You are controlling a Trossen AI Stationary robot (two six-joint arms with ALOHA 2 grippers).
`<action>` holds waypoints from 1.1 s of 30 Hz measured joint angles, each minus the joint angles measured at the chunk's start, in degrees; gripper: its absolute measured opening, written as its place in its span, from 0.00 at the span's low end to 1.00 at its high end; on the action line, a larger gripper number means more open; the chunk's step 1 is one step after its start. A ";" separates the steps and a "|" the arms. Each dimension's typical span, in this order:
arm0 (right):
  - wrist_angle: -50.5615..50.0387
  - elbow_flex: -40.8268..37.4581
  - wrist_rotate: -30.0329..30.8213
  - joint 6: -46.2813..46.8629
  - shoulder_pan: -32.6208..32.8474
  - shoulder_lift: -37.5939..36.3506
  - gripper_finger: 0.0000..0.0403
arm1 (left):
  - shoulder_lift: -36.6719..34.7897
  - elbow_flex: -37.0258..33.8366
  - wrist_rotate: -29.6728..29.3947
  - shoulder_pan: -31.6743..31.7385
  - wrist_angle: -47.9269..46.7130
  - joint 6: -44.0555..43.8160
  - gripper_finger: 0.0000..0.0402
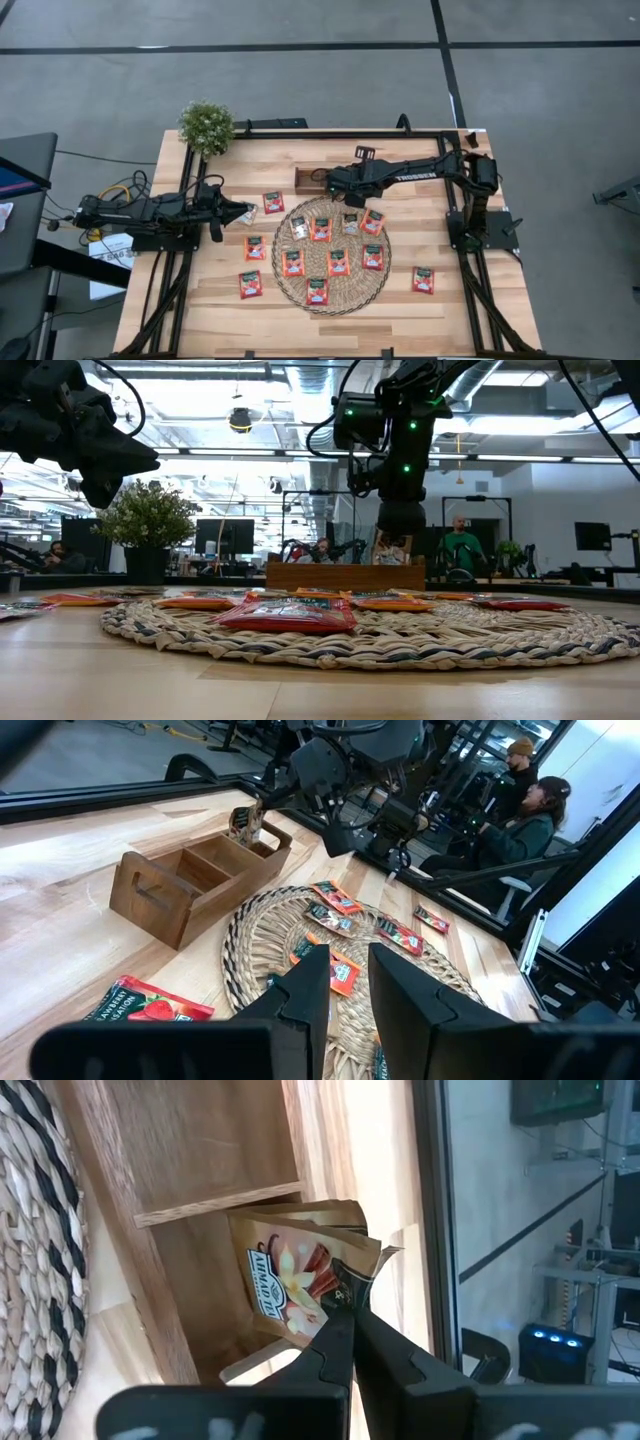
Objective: Pick & Place Tea
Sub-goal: Put the brown tea bag into the right section of the wooden organizer
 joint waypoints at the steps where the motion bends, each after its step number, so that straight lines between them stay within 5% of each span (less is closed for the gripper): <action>1: -0.01 0.00 -0.02 0.00 0.00 0.00 0.00 | 0.00 0.00 0.02 0.01 0.00 0.00 0.16; 8: 0.00 0.00 -0.92 -0.86 0.00 0.00 0.02 | 0.00 0.01 0.00 0.01 0.00 -0.04 0.16; 24: -0.07 0.01 -0.81 -1.45 0.13 0.00 0.26 | 0.00 0.02 0.00 0.02 0.00 -0.04 0.16; 33: -15.46 9.70 -0.93 1.60 4.92 -0.52 0.28 | 0.00 0.02 0.00 0.00 0.00 -0.07 0.16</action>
